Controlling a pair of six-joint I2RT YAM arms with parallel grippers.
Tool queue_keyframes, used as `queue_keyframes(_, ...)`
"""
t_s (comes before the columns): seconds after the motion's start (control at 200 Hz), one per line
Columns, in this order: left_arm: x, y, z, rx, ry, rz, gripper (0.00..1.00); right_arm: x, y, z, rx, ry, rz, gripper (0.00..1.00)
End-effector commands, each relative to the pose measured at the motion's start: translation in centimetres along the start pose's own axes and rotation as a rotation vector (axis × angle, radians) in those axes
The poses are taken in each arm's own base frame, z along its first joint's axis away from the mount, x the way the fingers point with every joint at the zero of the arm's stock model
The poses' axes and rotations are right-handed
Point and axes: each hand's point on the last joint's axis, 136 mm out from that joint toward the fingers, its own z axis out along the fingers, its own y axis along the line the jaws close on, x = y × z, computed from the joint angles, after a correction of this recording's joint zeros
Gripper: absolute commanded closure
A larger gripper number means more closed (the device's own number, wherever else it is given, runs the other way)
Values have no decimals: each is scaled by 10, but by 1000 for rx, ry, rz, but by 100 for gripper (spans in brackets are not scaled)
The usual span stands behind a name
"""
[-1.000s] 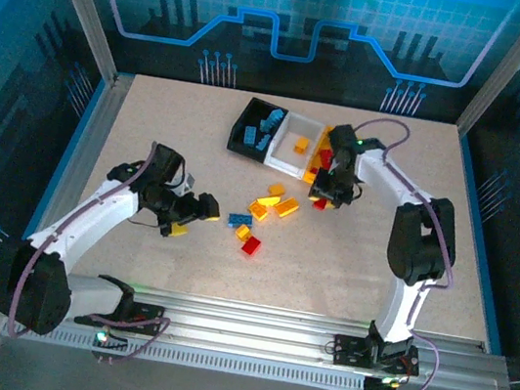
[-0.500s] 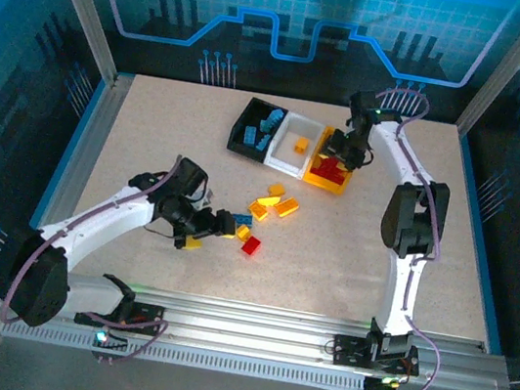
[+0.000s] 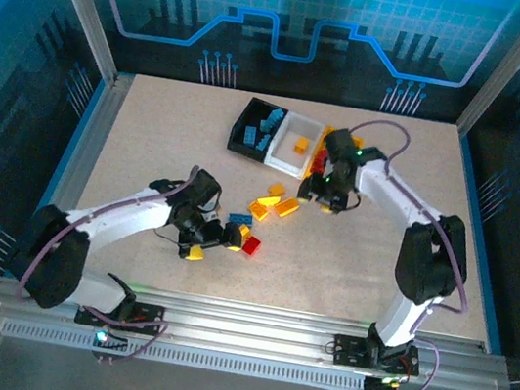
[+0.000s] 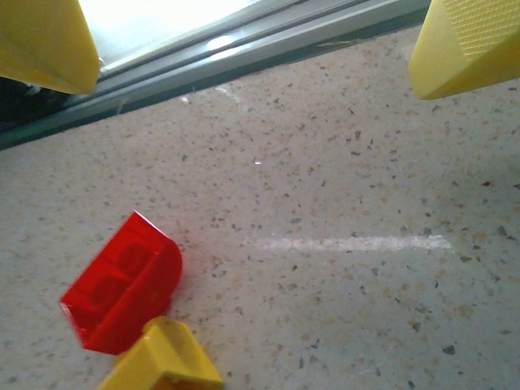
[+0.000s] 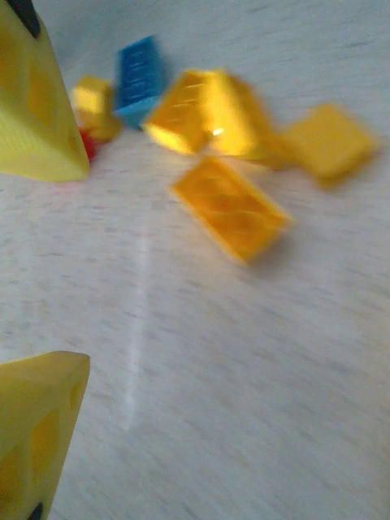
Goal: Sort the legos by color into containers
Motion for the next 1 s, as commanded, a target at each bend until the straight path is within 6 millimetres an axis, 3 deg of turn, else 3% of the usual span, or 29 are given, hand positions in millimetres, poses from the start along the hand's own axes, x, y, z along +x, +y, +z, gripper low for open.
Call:
queue_keyframes(0.0, -16, -10, -7, -17, -58, 28, 1, 36, 24, 13, -35, 23, -93, 42)
queue_keyframes(0.165, -27, 1, -32, -21, -164, -21, 1, 85, 44, 36, 27, 126, -187, 40)
queue_keyframes(0.34, -26, 16, -53, 38, -218, -76, 1, 111, 67, 57, 93, 194, -226, 37)
queue_keyframes(0.61, -7, 30, -63, 65, -247, -101, 1, 115, 84, 81, 146, 233, -234, 34)
queue_keyframes(0.995, 6, 41, -66, 62, -236, -96, 1, 109, 84, 104, 178, 236, -196, 34)
